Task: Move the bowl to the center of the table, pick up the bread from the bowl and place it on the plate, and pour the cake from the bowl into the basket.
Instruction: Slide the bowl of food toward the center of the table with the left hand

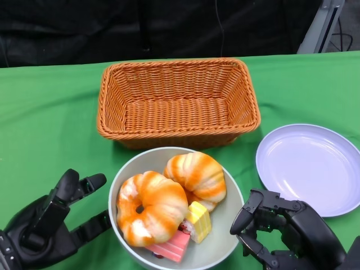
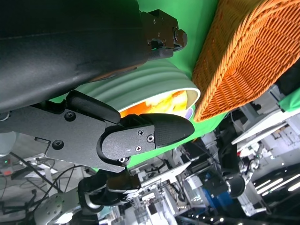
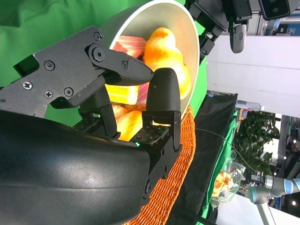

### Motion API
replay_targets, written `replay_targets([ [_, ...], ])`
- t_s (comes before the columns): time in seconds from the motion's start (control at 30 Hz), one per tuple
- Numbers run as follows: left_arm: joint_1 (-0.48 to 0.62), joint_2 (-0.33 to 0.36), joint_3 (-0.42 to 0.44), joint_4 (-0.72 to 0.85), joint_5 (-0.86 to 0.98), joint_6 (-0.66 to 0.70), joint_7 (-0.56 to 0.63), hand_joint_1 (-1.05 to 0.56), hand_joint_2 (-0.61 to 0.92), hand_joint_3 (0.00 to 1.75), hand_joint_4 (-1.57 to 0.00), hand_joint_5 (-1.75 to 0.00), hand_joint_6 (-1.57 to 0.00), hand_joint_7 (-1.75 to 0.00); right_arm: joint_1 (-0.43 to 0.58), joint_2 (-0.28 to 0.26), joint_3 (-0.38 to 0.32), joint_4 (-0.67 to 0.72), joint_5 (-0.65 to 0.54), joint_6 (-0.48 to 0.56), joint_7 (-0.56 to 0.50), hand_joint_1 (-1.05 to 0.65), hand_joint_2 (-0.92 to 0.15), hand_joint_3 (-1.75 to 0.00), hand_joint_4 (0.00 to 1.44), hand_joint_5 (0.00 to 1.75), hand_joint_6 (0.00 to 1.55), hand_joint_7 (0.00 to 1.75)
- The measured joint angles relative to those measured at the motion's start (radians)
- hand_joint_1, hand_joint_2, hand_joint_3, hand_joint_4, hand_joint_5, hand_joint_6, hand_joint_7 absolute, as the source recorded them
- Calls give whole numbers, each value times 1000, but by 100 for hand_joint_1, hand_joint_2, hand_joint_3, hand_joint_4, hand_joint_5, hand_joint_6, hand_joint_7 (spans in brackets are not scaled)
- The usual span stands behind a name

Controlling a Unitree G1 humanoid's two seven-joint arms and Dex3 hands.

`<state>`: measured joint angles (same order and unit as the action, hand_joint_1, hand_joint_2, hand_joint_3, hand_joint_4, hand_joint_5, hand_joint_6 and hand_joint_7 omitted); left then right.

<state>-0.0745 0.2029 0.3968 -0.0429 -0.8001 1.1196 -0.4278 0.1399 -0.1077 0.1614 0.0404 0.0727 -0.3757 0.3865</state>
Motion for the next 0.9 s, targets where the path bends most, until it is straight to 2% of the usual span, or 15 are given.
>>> replay_targets([
  [0.4,0,96,-36,-18,10,-20,-23,-63,92,50,0,0,0,0,-1,0,0,0,-1,0,-1,-14,-63,-85,71,162,69,133],
  [0.57,-2,160,-44,-86,76,-102,-4,-59,92,45,0,0,0,0,0,0,0,0,0,0,-1,-12,-62,-86,72,163,69,133],
  [0.63,-3,166,-44,-94,87,-118,-3,-59,92,44,0,0,0,0,0,0,0,0,0,0,-1,-12,-62,-86,72,163,69,133],
  [0.7,6,166,-51,-114,125,-142,26,-54,92,36,-3,-2,-2,-1,-1,0,0,0,0,0,-1,-13,-63,-86,71,162,69,133],
  [0.8,16,184,-51,-147,198,-205,70,-53,92,34,-7,-3,-3,-1,-1,0,0,0,-1,0,-1,-13,-63,-85,71,161,69,133],
  [0.9,28,164,-44,-161,257,-331,106,-49,92,28,-30,-15,-25,-11,-1,0,0,1,-1,-2,0,-14,-63,-84,72,161,69,133],
])
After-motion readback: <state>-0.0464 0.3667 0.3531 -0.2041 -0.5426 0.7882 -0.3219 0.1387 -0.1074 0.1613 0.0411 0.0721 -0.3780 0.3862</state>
